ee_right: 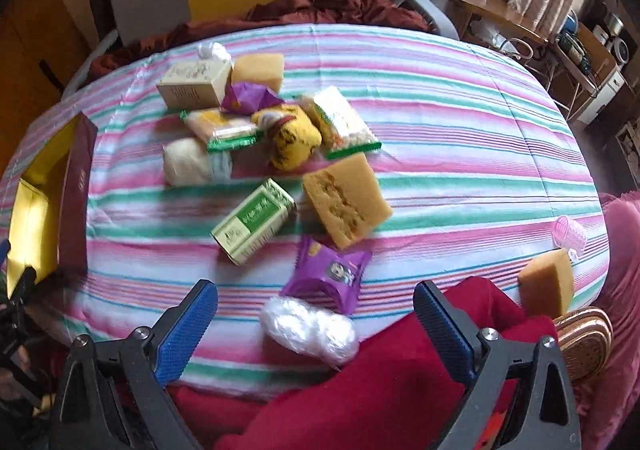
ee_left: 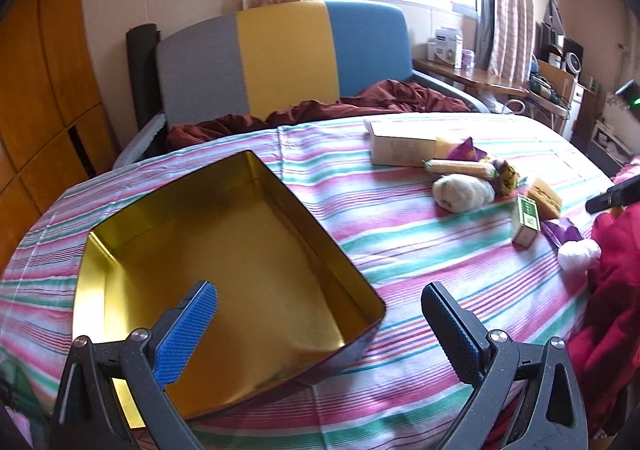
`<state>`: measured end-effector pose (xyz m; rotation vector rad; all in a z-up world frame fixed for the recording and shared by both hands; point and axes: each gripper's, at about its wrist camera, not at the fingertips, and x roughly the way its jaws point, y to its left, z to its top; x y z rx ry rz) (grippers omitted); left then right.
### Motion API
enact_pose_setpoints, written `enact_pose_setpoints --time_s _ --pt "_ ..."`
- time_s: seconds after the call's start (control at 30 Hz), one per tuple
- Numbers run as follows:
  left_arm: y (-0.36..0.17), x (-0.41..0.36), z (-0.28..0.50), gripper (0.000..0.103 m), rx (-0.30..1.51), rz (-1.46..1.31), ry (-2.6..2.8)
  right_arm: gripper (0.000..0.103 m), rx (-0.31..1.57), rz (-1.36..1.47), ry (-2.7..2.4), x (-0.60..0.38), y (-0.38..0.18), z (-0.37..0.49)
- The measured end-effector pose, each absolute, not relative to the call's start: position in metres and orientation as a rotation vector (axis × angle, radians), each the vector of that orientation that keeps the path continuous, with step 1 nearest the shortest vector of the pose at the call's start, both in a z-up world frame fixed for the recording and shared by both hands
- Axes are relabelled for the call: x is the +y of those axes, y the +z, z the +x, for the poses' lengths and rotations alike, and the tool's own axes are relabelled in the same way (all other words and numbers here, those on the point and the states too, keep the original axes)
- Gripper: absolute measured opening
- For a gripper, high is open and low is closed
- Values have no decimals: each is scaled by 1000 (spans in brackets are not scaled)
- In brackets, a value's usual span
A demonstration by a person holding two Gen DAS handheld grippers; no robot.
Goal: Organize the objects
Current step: 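Move both tools from the gold tray toward the pile of items, then grasp the white plastic bundle with the right tool while the left tool grasps the green box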
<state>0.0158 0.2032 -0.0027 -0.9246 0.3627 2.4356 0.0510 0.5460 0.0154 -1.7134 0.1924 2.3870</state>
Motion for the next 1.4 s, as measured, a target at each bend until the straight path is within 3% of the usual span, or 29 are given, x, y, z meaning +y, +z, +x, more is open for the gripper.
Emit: enact_pose_setpoints --time_s 0.3,0.4,0.43,0.47,0.53,0.7,0.9,1.03,1.4 --pt "-7 219 17 103 375 -928 2395 94 -106 -2109 2151 522 -35 32" --pt "-8 222 18 103 388 -927 2378 76 -160 -2199 2056 520 -57 26" --pt "-9 224 18 103 391 -928 2372 60 -181 -2221 2031 519 -63 26" --pt "-10 226 18 103 392 -931 2364 50 -203 -2213 2017 520 -65 26" --pt "-13 231 16 103 390 -941 2348 46 -131 -2183 2076 524 -59 27" --pt "-21 250 16 103 382 -960 2286 45 -4 -2100 2266 531 -47 35" --pt "-30 286 19 103 407 -970 2192 44 361 -1787 2539 556 -23 51" --pt "-32 315 23 103 425 -949 2143 43 497 -1570 2645 571 -14 61" --pt "-51 396 27 103 490 -943 2006 42 614 -1224 2737 574 3 83"
